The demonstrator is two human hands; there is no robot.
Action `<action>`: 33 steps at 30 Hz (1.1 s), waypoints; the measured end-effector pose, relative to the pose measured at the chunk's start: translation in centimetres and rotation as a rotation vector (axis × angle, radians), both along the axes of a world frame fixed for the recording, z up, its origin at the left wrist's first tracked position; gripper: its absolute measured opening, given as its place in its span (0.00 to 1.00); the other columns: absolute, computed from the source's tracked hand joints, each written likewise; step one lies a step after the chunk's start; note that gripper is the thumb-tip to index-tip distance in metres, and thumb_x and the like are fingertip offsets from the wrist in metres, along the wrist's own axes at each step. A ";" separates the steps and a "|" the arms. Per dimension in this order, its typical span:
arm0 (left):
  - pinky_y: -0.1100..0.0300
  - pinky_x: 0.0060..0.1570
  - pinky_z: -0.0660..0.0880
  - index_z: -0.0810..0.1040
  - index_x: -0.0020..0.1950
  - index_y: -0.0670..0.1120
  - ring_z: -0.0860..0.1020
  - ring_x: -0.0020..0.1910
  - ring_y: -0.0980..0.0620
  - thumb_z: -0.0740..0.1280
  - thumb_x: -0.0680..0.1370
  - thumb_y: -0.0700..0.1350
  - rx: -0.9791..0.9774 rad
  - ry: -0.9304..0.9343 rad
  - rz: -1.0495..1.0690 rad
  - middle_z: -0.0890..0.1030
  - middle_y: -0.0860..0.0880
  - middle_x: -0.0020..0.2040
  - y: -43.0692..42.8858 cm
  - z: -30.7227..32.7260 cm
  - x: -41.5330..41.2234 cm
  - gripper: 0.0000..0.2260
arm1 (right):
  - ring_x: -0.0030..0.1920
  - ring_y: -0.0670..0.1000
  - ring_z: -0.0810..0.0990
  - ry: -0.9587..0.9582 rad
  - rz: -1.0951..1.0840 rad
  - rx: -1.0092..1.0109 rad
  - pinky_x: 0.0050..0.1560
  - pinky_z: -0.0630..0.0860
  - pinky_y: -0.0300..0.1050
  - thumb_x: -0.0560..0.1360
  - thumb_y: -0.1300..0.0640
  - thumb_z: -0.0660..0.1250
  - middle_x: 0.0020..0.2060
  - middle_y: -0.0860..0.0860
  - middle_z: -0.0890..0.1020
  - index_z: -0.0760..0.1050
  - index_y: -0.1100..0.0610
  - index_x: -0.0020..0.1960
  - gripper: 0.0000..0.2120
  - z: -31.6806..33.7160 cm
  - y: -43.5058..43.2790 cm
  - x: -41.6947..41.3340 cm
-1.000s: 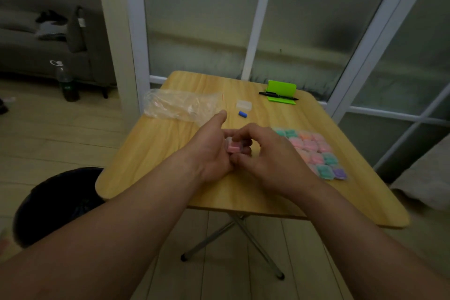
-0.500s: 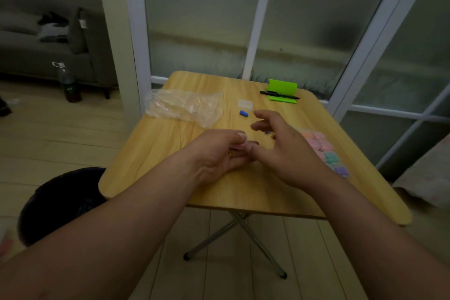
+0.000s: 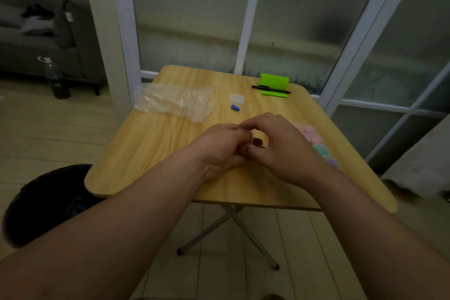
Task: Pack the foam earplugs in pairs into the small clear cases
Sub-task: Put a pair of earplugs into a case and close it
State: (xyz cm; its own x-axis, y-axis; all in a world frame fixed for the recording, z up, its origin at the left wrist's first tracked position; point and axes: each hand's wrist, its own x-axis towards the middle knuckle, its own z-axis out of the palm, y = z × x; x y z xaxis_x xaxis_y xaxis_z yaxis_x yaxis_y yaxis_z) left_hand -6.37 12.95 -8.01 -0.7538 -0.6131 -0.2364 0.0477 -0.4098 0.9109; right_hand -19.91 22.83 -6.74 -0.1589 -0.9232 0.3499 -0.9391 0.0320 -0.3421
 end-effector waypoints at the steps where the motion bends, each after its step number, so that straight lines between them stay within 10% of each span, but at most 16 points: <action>1: 0.50 0.53 0.84 0.81 0.62 0.37 0.84 0.52 0.45 0.64 0.83 0.35 -0.014 -0.005 0.002 0.84 0.37 0.56 0.2 0.0 -0.2 0.09 | 0.62 0.46 0.75 0.012 -0.002 0.003 0.63 0.75 0.50 0.78 0.51 0.74 0.60 0.42 0.81 0.79 0.46 0.68 0.19 0.1 -0.1 -0.1; 14: 0.48 0.56 0.83 0.77 0.51 0.42 0.83 0.53 0.42 0.63 0.84 0.40 -0.136 -0.071 0.110 0.81 0.38 0.54 -0.2 1.8 -0.3 0.05 | 0.58 0.44 0.78 -0.029 -0.168 -0.040 0.59 0.75 0.42 0.80 0.47 0.72 0.59 0.43 0.81 0.78 0.49 0.70 0.20 1.0 -0.6 -3.8; 28: 0.51 0.51 0.84 0.78 0.63 0.42 0.86 0.50 0.45 0.64 0.84 0.44 -0.088 -0.154 0.217 0.85 0.40 0.56 -1.5 1.3 -1.7 0.11 | 0.54 0.43 0.82 -0.031 -0.195 0.218 0.51 0.84 0.52 0.77 0.34 0.65 0.58 0.37 0.80 0.77 0.36 0.65 0.18 -0.2 -2.7 -6.5; 33: 0.51 0.51 0.83 0.77 0.64 0.41 0.83 0.48 0.46 0.63 0.84 0.43 -0.099 -0.152 0.207 0.84 0.39 0.58 -1.3 1.4 -1.9 0.11 | 0.61 0.46 0.78 0.052 -0.156 0.302 0.62 0.78 0.54 0.80 0.39 0.68 0.62 0.40 0.81 0.78 0.40 0.69 0.18 -0.2 -3.1 -6.9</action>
State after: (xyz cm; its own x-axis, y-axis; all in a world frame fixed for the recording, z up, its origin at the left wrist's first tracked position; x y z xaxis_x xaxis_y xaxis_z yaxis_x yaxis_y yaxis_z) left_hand -8.28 11.66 -6.61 -0.5705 -0.7762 -0.2683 -0.0188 -0.3142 0.9492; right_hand -26.85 19.75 -6.91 -0.2955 -0.9524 0.0754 -0.9309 0.2693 -0.2467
